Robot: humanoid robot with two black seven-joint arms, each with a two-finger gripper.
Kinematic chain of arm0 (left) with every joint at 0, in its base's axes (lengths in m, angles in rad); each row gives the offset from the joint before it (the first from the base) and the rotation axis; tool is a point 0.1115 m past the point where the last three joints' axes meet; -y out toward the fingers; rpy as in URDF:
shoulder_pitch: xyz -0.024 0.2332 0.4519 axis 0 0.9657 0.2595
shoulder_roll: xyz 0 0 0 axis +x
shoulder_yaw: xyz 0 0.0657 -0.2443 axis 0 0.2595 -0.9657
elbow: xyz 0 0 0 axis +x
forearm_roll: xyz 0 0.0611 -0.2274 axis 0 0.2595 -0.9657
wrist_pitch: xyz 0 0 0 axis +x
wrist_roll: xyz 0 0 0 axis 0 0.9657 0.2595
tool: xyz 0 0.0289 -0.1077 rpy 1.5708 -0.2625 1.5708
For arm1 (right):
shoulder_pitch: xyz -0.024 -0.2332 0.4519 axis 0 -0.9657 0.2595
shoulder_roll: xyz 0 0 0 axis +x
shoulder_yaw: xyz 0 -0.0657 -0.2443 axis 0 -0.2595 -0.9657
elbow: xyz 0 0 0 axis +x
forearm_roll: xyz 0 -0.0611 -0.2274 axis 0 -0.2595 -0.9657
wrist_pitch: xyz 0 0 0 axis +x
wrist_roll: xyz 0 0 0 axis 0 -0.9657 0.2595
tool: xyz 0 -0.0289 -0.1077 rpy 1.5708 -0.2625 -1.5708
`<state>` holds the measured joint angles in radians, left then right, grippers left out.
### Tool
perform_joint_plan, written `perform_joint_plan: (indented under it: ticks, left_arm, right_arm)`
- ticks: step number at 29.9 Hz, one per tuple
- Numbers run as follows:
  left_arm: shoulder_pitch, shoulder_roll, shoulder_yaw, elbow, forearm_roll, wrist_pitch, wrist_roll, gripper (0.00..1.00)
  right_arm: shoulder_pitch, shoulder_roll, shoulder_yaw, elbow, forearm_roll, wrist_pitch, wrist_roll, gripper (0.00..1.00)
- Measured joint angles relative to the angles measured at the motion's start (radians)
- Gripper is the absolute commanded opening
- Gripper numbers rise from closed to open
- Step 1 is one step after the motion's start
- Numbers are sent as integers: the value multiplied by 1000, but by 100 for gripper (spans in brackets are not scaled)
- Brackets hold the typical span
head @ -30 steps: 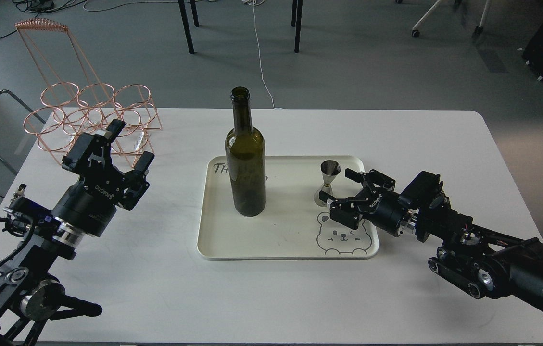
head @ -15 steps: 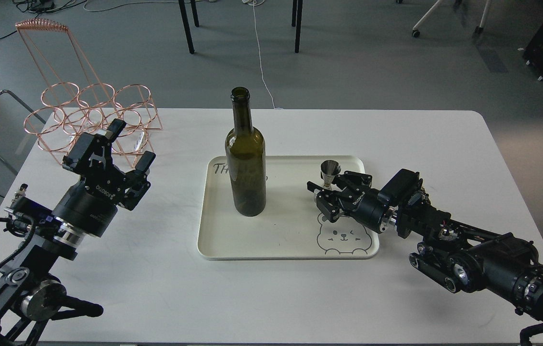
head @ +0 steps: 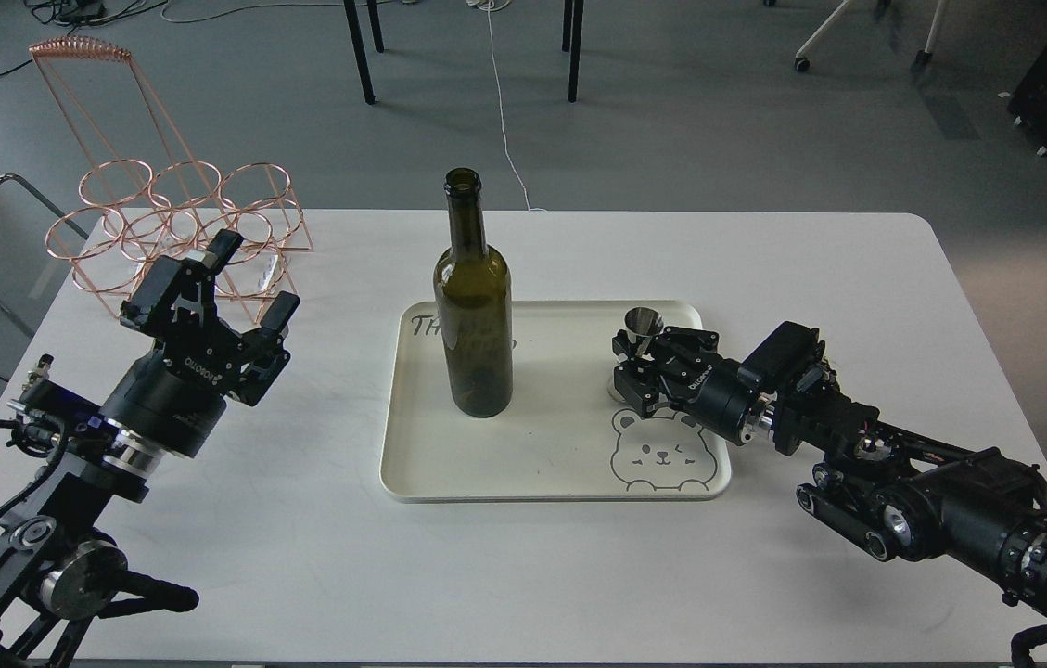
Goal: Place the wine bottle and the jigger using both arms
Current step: 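Lift the jigger and carry it off the tray away from the bottle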
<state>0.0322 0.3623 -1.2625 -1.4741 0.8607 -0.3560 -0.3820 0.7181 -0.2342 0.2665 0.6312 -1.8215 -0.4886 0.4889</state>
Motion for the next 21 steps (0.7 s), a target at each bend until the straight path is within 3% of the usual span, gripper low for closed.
perform_joint_plan:
  ticks: [11, 21]
  left_arm:
    - [-3, -2, 6, -6, 0, 0, 1, 98]
    - [-4, -2, 14, -15, 0, -1, 2, 98]
  right_arm:
    - [-40, -245, 160, 83, 106, 0, 0, 16]
    - [-178, -322, 160, 72, 228, 0, 0, 16]
